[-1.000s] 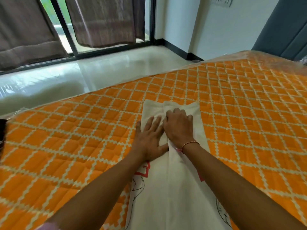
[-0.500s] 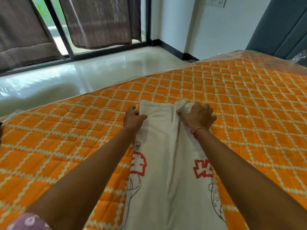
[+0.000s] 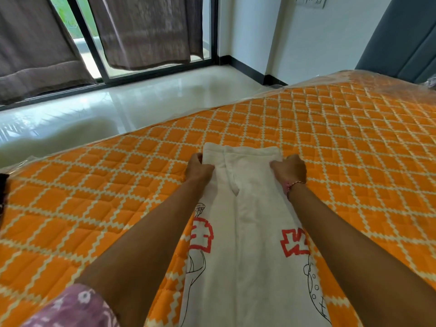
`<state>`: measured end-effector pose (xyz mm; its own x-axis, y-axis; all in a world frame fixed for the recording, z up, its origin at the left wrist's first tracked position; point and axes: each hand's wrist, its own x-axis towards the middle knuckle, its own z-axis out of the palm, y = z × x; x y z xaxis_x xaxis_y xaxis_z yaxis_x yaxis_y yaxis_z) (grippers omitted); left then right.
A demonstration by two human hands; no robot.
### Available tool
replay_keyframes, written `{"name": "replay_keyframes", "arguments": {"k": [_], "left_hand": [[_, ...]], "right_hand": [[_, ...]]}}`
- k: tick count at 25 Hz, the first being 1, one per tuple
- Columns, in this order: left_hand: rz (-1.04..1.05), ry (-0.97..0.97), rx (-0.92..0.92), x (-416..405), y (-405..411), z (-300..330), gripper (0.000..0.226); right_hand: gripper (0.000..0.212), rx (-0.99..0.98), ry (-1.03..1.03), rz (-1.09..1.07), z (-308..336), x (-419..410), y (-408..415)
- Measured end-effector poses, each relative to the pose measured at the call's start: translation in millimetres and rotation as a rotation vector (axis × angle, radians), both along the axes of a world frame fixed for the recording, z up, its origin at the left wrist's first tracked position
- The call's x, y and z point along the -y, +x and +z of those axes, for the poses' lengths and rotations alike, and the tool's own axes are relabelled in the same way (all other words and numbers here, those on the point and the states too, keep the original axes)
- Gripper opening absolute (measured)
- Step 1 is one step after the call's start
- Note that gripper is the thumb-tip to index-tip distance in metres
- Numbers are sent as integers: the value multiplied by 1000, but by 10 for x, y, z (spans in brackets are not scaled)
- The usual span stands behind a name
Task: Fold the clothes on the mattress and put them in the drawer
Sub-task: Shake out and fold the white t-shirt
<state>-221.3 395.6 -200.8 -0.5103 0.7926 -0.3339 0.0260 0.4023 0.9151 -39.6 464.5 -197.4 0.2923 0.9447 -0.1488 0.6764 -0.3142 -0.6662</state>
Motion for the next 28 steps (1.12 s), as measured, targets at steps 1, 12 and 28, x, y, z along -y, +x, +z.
{"name": "replay_keyframes", "arguments": {"k": [1, 12, 28], "left_hand": [[-27, 25, 57, 25, -13, -5, 47], [-113, 184, 210, 843, -92, 679, 22], [-945, 289, -1318, 2979, 350, 564, 36]], "right_hand": [[35, -201, -86, -22, -34, -57, 85], [20, -825, 103, 180, 697, 777, 406], [52, 473, 327, 1114, 514, 2899, 1461]]}}
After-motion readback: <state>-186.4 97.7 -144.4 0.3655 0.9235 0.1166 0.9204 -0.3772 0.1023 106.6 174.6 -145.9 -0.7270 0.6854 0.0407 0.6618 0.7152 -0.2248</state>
